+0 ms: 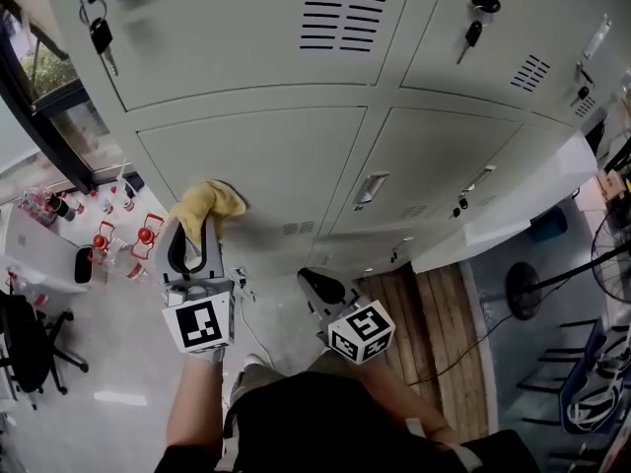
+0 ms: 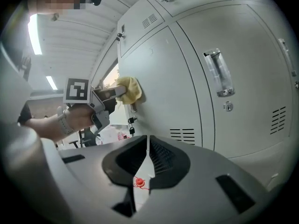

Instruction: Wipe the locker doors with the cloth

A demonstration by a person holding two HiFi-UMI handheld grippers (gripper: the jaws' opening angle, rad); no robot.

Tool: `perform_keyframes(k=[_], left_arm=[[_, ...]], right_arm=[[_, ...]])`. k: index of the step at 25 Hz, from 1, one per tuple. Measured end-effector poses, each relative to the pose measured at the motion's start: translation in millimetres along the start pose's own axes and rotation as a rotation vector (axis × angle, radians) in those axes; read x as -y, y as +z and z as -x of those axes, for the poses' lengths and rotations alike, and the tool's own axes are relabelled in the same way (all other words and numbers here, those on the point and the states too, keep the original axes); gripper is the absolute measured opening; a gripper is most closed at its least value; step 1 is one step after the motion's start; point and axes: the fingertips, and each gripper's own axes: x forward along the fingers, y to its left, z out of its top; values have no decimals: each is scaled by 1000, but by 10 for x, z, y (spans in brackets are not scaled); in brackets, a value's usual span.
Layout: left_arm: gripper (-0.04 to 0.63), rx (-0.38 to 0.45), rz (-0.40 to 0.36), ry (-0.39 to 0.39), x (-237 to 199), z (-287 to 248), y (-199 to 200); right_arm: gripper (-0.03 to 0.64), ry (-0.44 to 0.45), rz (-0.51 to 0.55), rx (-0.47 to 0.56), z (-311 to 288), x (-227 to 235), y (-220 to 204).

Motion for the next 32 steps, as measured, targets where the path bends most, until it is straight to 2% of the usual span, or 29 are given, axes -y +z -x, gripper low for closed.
perform_keyframes(k=[3, 8, 15, 22, 32], left_arm=[[114, 7, 20, 46, -221, 54, -39], [114, -53, 43, 78, -389, 129, -212], [114, -115, 70, 75, -411, 184, -468], [114, -89, 155, 92, -328, 189, -497], [114, -46, 171, 85, 20, 127, -400]], right_arm=[[31, 27, 4, -4, -70, -78, -1], [31, 57, 1, -11, -154, -167, -19], [31, 80, 1, -27, -194, -221, -68], [31, 82, -1, -39, -153, -170, -109], [31, 65, -2, -43, 62, 64, -127]])
